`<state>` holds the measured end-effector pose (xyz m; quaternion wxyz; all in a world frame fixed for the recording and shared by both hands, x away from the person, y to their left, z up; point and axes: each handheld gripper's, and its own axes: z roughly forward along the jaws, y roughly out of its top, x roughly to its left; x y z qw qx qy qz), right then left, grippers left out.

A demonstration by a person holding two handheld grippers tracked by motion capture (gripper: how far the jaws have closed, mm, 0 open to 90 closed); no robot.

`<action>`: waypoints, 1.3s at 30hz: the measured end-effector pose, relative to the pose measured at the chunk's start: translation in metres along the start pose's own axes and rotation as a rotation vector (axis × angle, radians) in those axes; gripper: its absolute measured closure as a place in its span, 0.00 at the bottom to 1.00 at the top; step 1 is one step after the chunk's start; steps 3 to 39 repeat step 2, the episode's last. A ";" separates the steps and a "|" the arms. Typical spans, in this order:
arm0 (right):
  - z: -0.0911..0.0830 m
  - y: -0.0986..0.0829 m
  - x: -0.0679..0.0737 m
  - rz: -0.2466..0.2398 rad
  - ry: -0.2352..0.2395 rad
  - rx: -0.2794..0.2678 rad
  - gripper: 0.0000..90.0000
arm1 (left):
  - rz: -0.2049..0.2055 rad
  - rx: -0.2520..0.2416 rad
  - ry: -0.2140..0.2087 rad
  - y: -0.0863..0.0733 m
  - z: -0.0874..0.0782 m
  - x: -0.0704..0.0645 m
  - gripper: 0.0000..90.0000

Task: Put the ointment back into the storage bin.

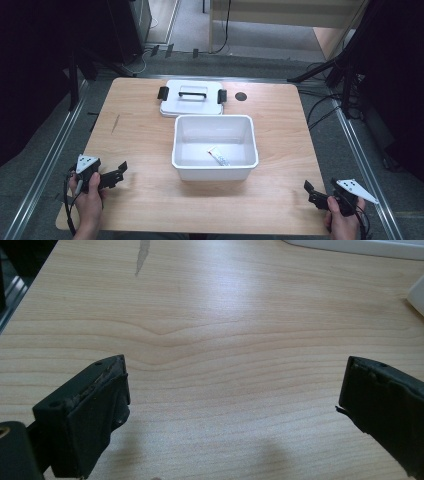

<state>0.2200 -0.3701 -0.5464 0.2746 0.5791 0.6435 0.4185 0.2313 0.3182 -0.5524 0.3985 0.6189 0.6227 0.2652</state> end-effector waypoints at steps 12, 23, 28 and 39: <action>0.001 0.000 0.000 0.004 0.005 0.007 0.00 | -0.001 -0.002 -0.001 0.000 0.000 0.000 0.01; 0.001 0.000 0.000 0.004 0.005 0.007 0.00 | -0.001 -0.002 -0.001 0.000 0.000 0.000 0.01; 0.001 0.000 0.000 0.004 0.005 0.007 0.00 | -0.001 -0.002 -0.001 0.000 0.000 0.000 0.01; 0.001 0.000 0.000 0.004 0.005 0.007 0.00 | -0.001 -0.002 -0.001 0.000 0.000 0.000 0.01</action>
